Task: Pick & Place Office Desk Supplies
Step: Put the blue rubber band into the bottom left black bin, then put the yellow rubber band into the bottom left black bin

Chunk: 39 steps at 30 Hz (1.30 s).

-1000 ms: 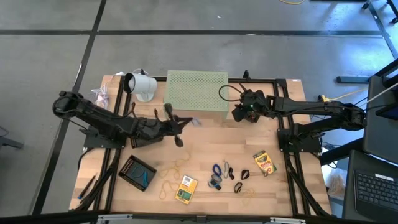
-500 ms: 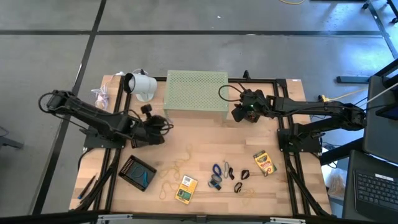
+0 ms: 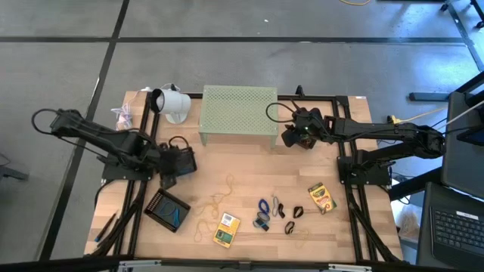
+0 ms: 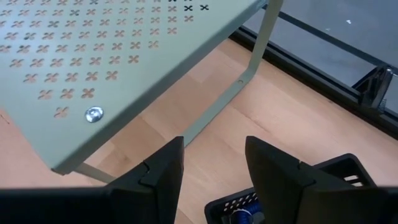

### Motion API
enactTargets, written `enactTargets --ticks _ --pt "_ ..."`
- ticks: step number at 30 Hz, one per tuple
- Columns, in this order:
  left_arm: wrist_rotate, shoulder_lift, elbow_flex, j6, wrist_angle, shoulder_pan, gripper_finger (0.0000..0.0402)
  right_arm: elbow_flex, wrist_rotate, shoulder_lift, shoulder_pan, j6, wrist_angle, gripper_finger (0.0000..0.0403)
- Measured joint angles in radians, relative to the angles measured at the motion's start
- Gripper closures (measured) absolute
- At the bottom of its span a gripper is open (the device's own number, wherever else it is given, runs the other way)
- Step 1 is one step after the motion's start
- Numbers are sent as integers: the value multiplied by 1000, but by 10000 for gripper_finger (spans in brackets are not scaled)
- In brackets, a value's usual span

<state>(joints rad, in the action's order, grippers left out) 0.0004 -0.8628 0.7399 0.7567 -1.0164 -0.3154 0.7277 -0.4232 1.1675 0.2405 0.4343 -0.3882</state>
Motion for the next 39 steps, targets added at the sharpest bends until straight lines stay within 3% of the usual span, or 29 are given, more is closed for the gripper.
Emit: enactTargets --ticks 4,8,20,29,34,36,39 --pt "195 11 0 56 0 -67 400 0 -10 0 0 0 0 227" --pt "260 6 0 127 0 -141 398 0 -10 0 0 0 0 227" --pt "259 -38 0 235 26 -267 389 0 -10 0 0 3 0 227" --pt "262 -50 0 407 26 -307 354 0 -7 0 0 3 0 227" --pt "255 -50 0 425 27 -319 332 0 -3 0 0 4 2 227" --pt "206 -50 0 418 46 -319 328 0 30 0 0 23 8 227" --pt "50 -50 0 327 126 -318 325 0 159 0 -1 29 23 227"
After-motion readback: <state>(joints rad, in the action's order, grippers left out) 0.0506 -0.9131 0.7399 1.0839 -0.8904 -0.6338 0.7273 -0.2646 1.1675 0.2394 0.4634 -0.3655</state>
